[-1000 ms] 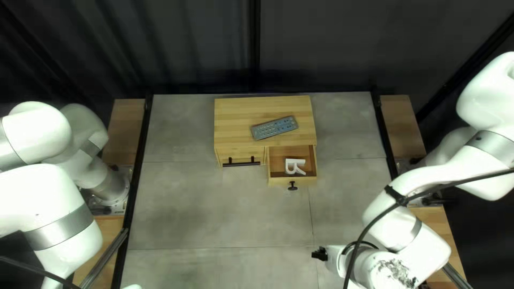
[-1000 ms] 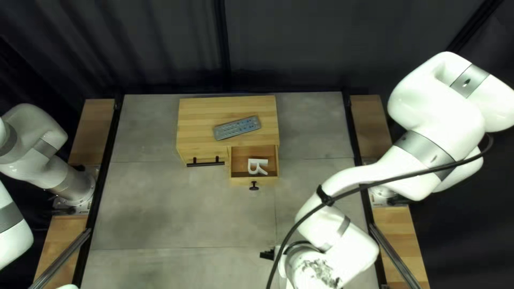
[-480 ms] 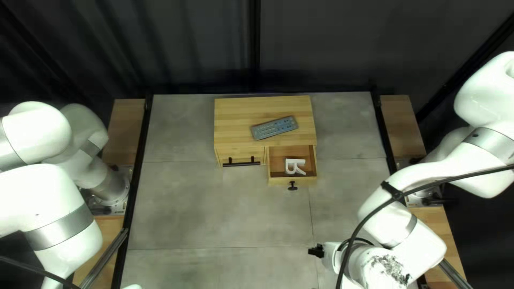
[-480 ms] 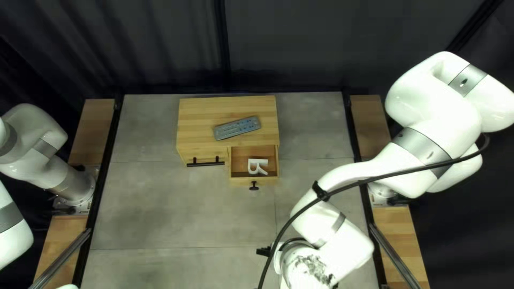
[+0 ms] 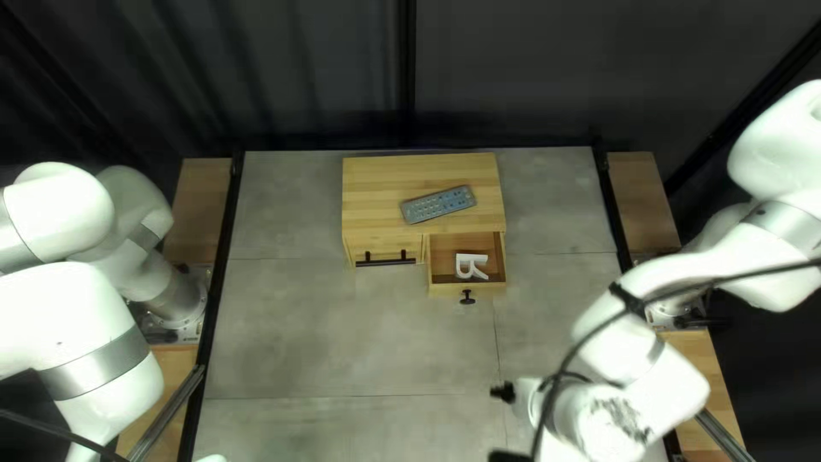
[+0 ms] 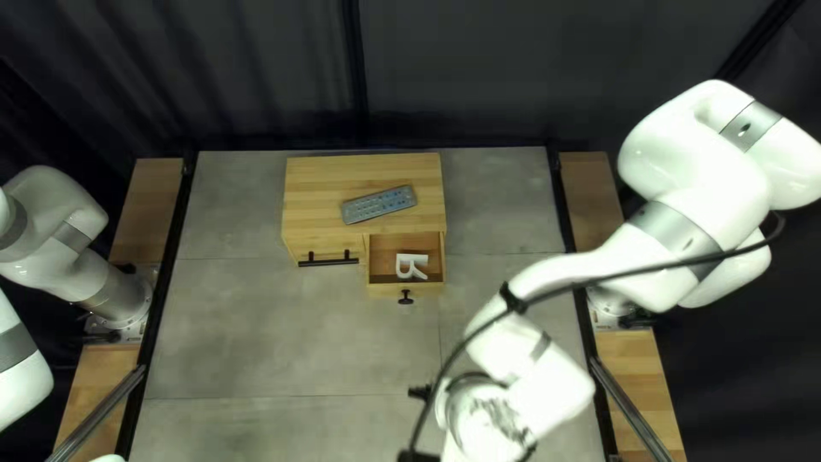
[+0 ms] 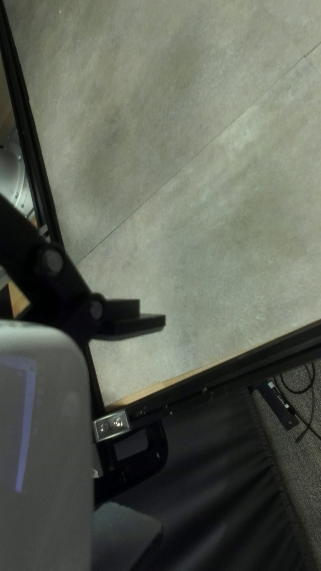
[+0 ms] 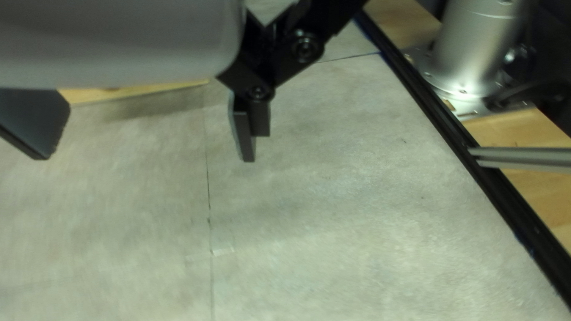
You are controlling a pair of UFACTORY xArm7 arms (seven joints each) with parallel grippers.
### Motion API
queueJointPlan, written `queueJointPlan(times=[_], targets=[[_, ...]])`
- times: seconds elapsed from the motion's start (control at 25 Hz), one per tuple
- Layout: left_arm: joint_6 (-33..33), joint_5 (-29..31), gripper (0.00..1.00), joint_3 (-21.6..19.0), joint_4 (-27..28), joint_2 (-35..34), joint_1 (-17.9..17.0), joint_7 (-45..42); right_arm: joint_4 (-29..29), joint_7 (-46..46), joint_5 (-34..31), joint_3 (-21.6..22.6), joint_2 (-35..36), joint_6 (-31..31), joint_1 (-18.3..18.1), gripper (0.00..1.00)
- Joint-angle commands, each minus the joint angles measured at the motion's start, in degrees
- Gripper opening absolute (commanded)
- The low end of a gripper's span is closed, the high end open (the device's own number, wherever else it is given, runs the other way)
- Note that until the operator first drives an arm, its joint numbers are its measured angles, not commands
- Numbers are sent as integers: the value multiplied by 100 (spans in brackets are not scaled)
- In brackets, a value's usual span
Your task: Open drawers and place objects into drawer and close
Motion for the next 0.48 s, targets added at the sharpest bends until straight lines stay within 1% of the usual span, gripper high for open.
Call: queueJointPlan(times=[0.04,0.2,0.4,0.48], targets=[[0,0,100,0,0,0,0,0,-69,877,322,-428,-404,40,-445,100],[0,0,100,0,0,0,0,0,166,1427,422,-719,-253,-17,-765,100],[0,0,100,0,0,0,0,0,709,1675,359,-1000,276,-89,-1058,100],[0,0,100,0,0,0,0,0,862,1635,281,-1097,399,-155,-1154,100]])
